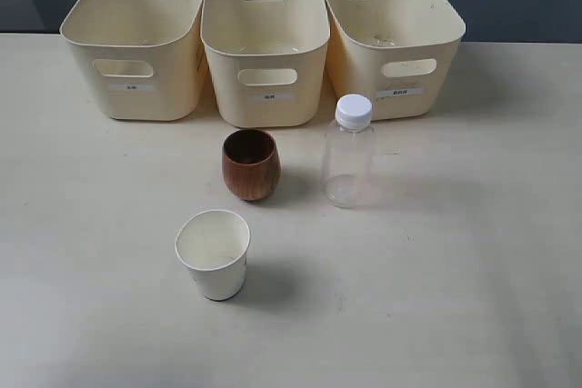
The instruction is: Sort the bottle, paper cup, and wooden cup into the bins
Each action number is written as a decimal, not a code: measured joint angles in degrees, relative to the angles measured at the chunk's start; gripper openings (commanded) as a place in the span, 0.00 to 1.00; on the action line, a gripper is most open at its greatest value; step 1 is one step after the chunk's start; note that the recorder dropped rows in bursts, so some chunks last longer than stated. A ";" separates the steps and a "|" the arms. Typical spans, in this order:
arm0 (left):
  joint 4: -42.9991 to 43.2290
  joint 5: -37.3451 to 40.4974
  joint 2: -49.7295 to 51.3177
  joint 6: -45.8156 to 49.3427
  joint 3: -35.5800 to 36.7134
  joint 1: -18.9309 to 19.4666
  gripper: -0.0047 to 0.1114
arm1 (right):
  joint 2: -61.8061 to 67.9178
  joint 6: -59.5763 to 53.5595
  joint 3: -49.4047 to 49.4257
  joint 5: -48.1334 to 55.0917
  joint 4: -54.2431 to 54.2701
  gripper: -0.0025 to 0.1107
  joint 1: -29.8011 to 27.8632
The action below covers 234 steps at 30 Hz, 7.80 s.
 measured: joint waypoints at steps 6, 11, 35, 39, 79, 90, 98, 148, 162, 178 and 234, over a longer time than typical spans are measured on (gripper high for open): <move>0.00 0.00 0.00 0.00 0.00 0.00 0.04 | 0.00 0.00 0.00 -2.20 0.00 0.58 0.00; 0.00 0.00 0.00 0.00 0.00 0.00 0.04 | 0.00 0.00 0.00 -6.03 0.00 0.58 0.00; 0.00 0.00 0.00 0.00 0.00 0.00 0.04 | 4.30 -3.42 -29.82 3.77 -15.85 0.58 0.00; 0.00 0.00 0.00 0.00 0.00 0.00 0.04 | 11.59 -8.87 -38.98 5.91 -15.85 0.58 0.00; 0.00 0.00 0.00 0.00 0.00 0.00 0.04 | 87.69 -47.42 -72.76 34.31 -15.01 0.58 24.91; 0.00 0.00 0.00 0.00 0.00 0.00 0.04 | 92.46 -47.26 -72.76 35.55 -14.60 0.68 24.91; 0.00 0.00 0.00 0.00 0.00 0.00 0.04 | 93.53 -47.26 -72.90 37.20 -12.60 0.71 24.91; 0.00 0.00 0.00 0.00 0.00 0.00 0.04 | 86.52 -49.48 -73.02 36.81 -11.15 0.02 24.91; 0.00 0.00 0.00 0.00 0.00 0.00 0.04 | 70.75 -47.41 -73.36 21.17 -8.74 0.02 24.91; 0.00 0.00 0.00 0.00 0.00 0.00 0.04 | 86.83 -47.18 -73.36 8.59 -8.88 0.02 24.91; 0.00 0.00 0.00 0.00 0.00 0.00 0.04 | 101.16 -21.62 -73.65 12.72 -35.53 0.02 24.91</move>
